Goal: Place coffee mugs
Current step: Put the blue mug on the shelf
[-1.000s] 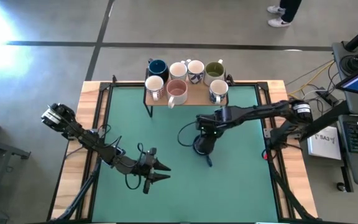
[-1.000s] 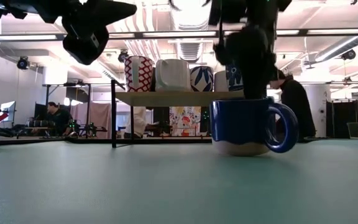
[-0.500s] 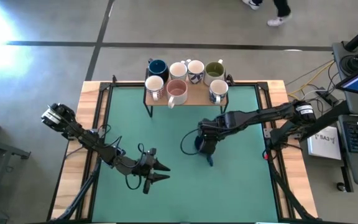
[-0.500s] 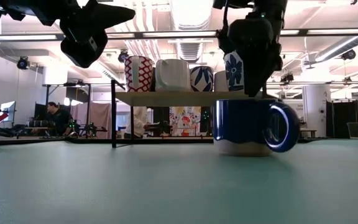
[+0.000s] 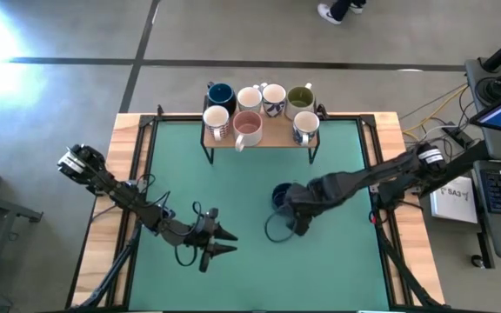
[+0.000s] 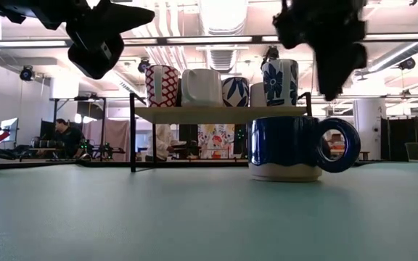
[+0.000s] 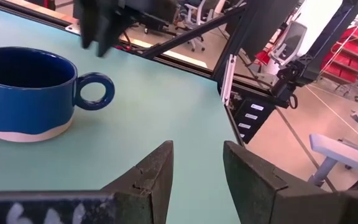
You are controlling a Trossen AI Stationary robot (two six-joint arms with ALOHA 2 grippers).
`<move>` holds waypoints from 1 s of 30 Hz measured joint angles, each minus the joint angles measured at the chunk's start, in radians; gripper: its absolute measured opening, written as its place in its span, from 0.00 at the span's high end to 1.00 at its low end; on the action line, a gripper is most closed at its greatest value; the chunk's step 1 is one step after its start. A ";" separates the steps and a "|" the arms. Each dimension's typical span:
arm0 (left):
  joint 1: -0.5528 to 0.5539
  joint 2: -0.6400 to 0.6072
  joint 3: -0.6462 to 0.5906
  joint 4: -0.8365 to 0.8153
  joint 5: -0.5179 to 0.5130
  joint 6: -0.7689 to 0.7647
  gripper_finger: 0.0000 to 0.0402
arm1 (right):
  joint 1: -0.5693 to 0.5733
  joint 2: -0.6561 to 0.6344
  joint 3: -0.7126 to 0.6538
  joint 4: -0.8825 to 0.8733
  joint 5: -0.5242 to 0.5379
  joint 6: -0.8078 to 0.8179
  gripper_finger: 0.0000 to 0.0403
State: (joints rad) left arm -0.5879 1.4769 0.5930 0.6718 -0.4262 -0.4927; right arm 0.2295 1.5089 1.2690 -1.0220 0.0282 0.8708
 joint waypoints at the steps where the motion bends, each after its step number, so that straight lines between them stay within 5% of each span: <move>1: -0.002 0.000 0.000 0.000 0.000 0.000 0.69 | 0.015 0.006 -0.003 0.005 -0.003 0.010 0.67; 18: -0.007 0.000 0.000 0.000 0.000 -0.014 0.69 | 0.045 0.118 -0.011 0.053 0.002 -0.025 0.51; 30: -0.014 0.000 0.000 -0.009 0.000 -0.014 0.69 | 0.042 0.177 -0.016 0.089 0.000 -0.045 0.60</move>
State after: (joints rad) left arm -0.6014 1.4773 0.5931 0.6632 -0.4263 -0.5068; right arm 0.2714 1.6855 1.2530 -0.9332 0.0285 0.8257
